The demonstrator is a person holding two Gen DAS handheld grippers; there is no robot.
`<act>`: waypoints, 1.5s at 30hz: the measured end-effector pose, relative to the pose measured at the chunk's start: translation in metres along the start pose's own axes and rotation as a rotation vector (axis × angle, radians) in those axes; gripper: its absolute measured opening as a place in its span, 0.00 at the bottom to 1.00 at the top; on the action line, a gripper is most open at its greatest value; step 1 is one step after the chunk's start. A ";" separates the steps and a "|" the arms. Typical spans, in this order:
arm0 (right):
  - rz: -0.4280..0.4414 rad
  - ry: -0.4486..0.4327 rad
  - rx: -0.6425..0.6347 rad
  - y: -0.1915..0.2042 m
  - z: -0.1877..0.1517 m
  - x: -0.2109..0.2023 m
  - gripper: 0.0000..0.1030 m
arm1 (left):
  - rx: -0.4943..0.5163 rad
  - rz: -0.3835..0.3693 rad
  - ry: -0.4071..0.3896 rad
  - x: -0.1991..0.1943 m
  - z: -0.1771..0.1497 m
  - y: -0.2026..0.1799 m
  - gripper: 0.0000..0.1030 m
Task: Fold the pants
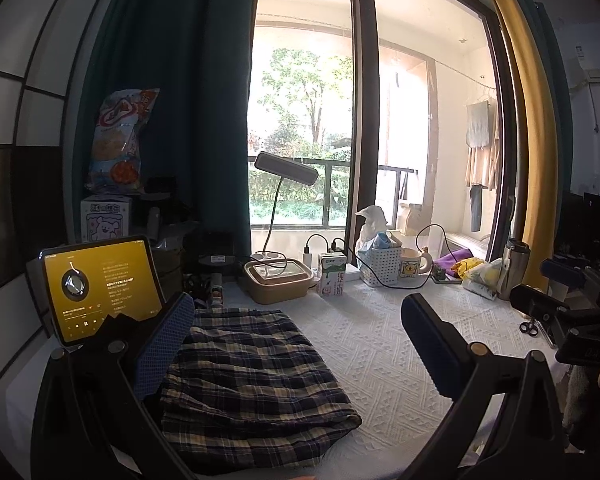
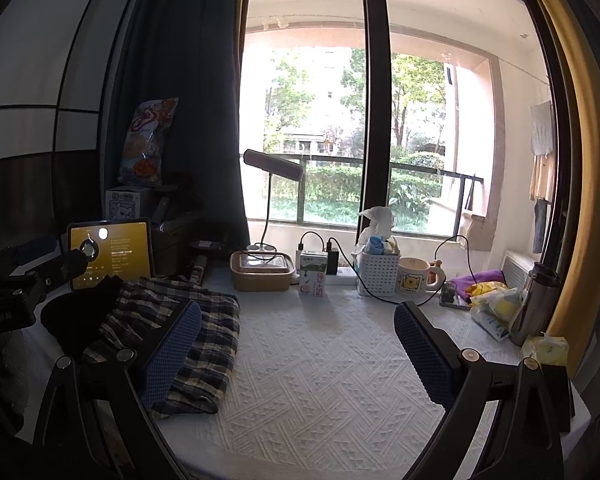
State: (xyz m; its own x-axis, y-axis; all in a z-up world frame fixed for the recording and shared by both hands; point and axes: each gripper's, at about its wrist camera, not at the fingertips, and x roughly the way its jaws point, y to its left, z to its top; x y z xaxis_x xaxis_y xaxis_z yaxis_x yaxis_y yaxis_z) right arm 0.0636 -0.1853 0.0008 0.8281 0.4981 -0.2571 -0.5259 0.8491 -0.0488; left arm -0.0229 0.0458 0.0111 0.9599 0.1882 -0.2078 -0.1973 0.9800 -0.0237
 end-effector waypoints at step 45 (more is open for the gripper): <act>0.003 0.014 -0.001 0.003 -0.003 0.003 0.95 | -0.010 0.013 0.009 -0.003 0.000 -0.003 0.99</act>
State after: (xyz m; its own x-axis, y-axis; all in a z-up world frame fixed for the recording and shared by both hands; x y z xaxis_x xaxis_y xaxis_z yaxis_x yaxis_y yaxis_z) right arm 0.0642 -0.1822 -0.0029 0.8241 0.4978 -0.2704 -0.5281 0.8478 -0.0487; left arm -0.0254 0.0426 0.0120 0.9555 0.1999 -0.2169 -0.2113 0.9769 -0.0306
